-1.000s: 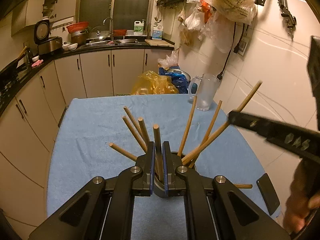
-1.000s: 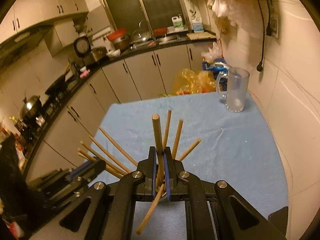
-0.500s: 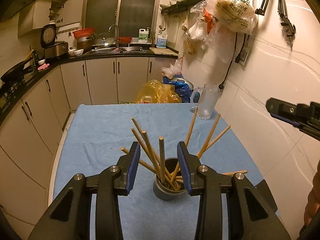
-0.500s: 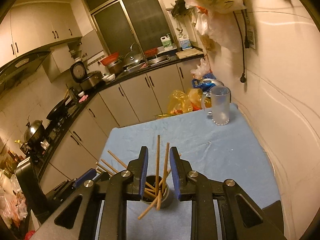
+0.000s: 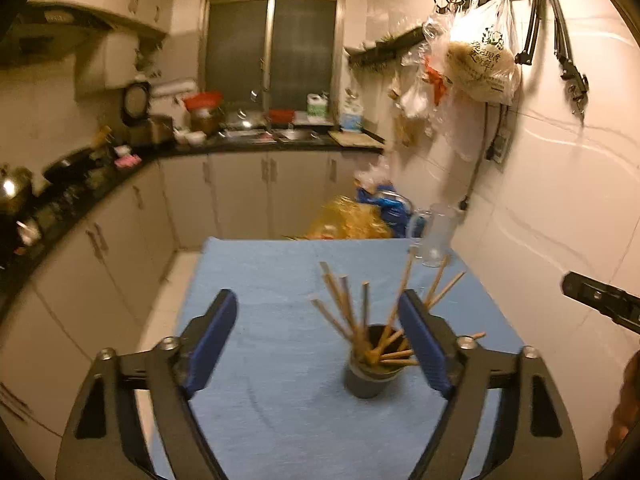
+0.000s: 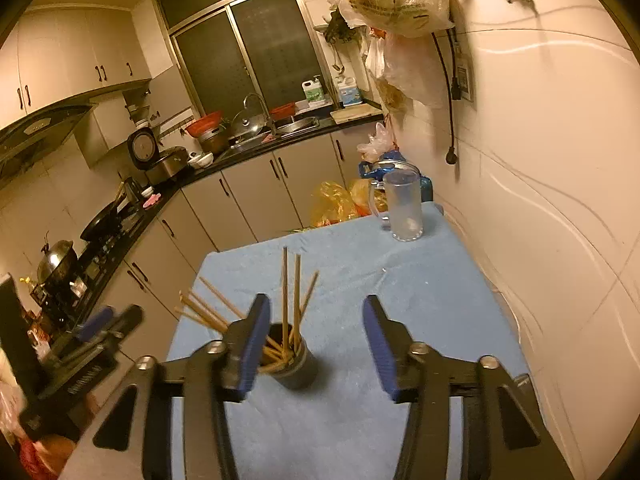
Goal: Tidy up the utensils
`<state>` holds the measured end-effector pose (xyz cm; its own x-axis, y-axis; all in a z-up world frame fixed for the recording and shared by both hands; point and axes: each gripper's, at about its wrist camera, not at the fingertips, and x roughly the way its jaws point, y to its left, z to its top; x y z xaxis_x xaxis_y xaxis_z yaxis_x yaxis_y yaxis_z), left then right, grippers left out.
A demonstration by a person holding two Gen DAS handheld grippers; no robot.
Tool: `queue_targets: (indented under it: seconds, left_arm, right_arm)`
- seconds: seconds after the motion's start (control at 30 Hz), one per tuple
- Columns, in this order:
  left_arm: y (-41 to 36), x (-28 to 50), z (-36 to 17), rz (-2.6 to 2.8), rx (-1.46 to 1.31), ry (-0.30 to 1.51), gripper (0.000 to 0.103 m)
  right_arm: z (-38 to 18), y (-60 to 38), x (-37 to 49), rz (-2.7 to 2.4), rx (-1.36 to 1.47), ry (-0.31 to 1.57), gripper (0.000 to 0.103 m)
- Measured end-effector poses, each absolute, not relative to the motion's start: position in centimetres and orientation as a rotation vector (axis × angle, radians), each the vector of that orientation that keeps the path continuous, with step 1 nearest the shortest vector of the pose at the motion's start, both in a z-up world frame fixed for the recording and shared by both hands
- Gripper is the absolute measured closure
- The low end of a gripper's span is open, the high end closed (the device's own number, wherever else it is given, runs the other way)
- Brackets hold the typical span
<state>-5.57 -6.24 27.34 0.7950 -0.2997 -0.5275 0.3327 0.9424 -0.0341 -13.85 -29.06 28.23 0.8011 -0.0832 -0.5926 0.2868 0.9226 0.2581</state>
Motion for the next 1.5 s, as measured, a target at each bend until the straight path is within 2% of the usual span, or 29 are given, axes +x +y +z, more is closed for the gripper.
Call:
queue_targets:
  seconds: [0.07,0.2,0.27,0.57,1.5]
  left_arm:
    - [-5.9,-6.7,27.0,-0.328,0.080,0.569,0.012]
    - [-5.6,-8.8,25.5,-0.300,0.135,0.595,0.012]
    - [-5.5,-9.7,24.6,-0.283,0.166,0.612,0.007]
    - [-6.7,-10.9,23.2,-0.260,0.302,0.635,0.006]
    - [-6.6,-10.0,22.4,-0.222,0.268,0.684,0.006]
  right_arm:
    - [27.7,-28.6,-14.6,-0.222,0.315,0.623,0.028]
    - [25.9,-27.1,-16.4,-0.240,0.254,0.666,0.022]
    - [24.7,-26.2,-16.8,-0.244,0.207,0.697,0.022]
    - [23.4,-25.0,-16.4,-0.204,0.141,0.721,0.019]
    - [22.1,-24.2,-14.7,-0.170,0.100,0.792,0.018]
